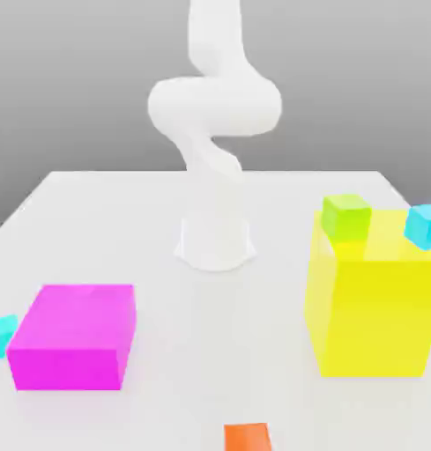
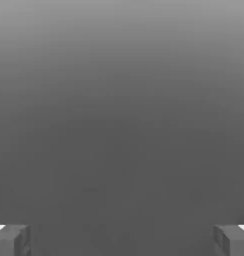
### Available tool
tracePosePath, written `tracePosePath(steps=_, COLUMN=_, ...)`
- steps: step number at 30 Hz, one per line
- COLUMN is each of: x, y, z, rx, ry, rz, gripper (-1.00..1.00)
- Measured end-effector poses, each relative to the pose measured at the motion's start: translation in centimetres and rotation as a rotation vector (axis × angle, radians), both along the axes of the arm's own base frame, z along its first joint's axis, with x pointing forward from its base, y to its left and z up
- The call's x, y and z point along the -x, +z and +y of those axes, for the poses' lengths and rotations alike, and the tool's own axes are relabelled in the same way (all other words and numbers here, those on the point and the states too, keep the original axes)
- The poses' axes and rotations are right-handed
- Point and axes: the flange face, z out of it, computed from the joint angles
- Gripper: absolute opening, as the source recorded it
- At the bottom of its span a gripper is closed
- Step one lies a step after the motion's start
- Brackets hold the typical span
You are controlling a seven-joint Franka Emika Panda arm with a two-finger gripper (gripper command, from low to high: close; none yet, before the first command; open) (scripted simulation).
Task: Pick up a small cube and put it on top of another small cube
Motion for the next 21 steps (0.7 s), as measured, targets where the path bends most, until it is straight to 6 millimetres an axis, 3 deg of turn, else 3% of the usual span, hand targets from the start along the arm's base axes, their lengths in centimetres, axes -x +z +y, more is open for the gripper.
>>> tracePosePath(steps=5, x=-6.0, y=-7.1, z=0.6, rx=0.01, ry=0.011, rz=0.133, gripper=0.0)
tracePosePath(steps=11, x=-11.3, y=-16.7, z=1.4, rx=0.02, ry=0.025, rz=0.287, gripper=0.0)
tracePosePath(steps=16, x=-14.0, y=-25.4, z=2.1, rx=0.025, ry=0.039, rz=0.416, gripper=0.0)
tracePosePath(steps=21, x=-15.2, y=-34.5, z=2.8, rx=0.029, ry=0.057, rz=0.544, gripper=0.0)
